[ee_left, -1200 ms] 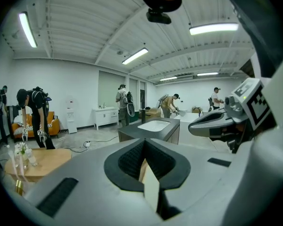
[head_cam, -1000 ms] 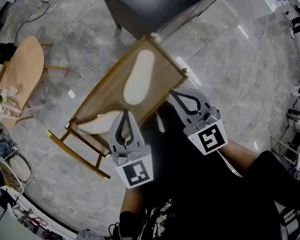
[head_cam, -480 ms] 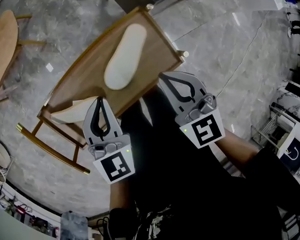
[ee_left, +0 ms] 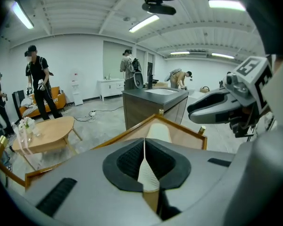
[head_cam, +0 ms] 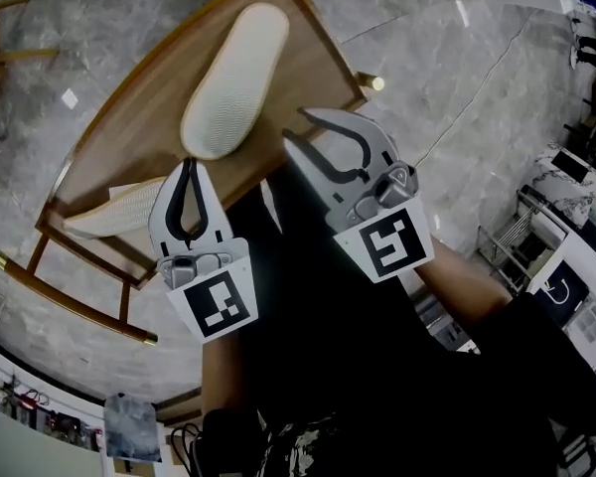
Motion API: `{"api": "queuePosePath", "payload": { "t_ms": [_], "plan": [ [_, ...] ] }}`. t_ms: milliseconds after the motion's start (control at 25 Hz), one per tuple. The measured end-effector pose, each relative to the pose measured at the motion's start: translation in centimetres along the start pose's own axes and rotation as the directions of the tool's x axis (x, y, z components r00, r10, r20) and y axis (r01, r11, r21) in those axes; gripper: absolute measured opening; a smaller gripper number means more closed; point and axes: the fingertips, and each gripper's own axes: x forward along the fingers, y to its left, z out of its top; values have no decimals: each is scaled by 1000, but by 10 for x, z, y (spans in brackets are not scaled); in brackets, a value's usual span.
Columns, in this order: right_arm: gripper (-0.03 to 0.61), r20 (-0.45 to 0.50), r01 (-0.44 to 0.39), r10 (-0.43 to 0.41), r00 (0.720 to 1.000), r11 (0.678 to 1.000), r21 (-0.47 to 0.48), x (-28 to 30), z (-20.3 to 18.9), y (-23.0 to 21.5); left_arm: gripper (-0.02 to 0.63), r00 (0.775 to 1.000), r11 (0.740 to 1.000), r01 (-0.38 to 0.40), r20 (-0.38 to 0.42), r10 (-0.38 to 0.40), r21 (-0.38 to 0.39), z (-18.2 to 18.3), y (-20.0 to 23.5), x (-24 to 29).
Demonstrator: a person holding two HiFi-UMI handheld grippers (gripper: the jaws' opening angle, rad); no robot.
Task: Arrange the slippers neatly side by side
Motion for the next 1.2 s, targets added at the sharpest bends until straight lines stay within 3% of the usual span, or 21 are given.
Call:
{"api": "queuePosePath", "payload": {
  "t_ms": [440, 800, 1000, 1200],
  "plan": [
    [132, -100, -60, 49, 994, 993, -106, 32, -54, 2, 5, 992, 998, 52, -110, -55, -30, -36, -11, 33],
    [133, -174, -141, 108, 979, 971, -195, 52, -83, 15, 6, 986, 997, 14, -166, -27, -81, -55, -4, 52],
    [135, -205, -184, 126, 971, 936, -300, 56, -95, 27, 5, 976, 990, -5, -215, -25, -140, -68, 3, 64],
    [135, -233, -220, 137, 963, 898, -381, 60, -104, 34, 5, 971, 991, -24, -237, -8, -132, -73, 10, 72]
  ]
}}
